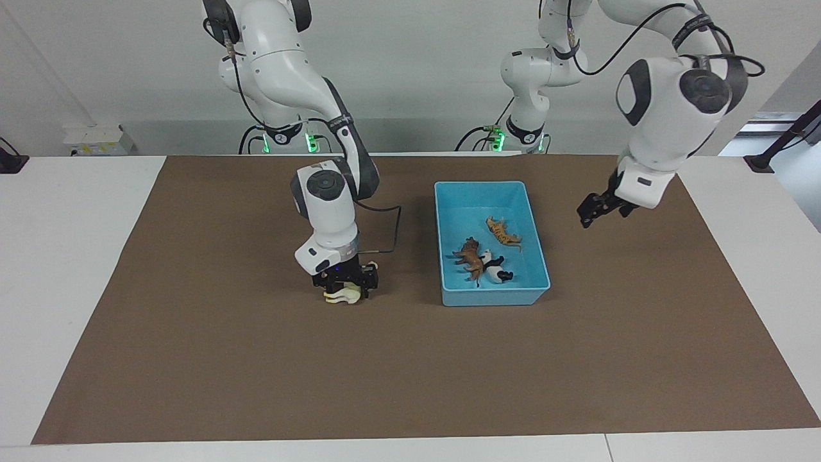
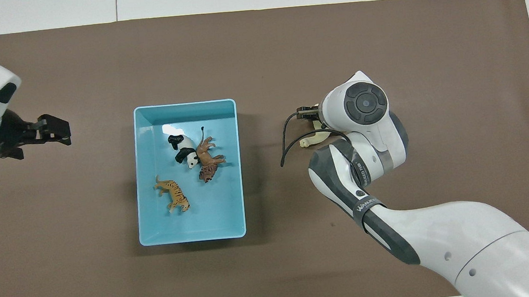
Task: Put all toys into storage box
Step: 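Grasp the cream horse with the right gripper while the left gripper withdraws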
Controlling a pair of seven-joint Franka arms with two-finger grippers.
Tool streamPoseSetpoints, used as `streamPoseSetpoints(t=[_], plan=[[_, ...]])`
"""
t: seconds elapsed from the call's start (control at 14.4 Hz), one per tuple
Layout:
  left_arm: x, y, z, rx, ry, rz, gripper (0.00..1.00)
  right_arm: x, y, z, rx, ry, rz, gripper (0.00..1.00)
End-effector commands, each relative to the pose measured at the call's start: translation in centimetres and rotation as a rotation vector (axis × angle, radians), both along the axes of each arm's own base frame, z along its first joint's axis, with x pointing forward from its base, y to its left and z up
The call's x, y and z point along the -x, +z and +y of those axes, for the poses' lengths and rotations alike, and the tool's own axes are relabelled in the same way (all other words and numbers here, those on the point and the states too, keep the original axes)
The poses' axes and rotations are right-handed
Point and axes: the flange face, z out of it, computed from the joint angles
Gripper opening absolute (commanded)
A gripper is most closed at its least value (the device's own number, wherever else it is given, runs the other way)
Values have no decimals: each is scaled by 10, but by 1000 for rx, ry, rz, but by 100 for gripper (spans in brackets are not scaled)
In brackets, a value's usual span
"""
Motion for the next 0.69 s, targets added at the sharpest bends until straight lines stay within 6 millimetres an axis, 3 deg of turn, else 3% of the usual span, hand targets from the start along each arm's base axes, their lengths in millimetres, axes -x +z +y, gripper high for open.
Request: streamPoseSetpoints(t=[0.0, 0.14, 0.28, 0.42, 0.56, 0.62], plan=[[0, 8, 10, -31, -110, 41, 100, 1, 1, 4, -12, -37, -9, 0], [-2, 16, 4, -30, -124, 37, 100, -1, 9, 11, -11, -31, -7, 0], [9, 22, 3, -29, -128, 36, 100, -6, 24, 17, -2, -30, 10, 0], [22, 11, 15, -30, -110, 62, 100, -12, 48, 20, 8, -33, 27, 0], [22, 11, -1, -27, -136, 51, 100, -16, 90, 24, 15, -32, 42, 0], [22, 13, 1, -18, -131, 59, 100, -17, 119, 29, 19, -29, 54, 0]])
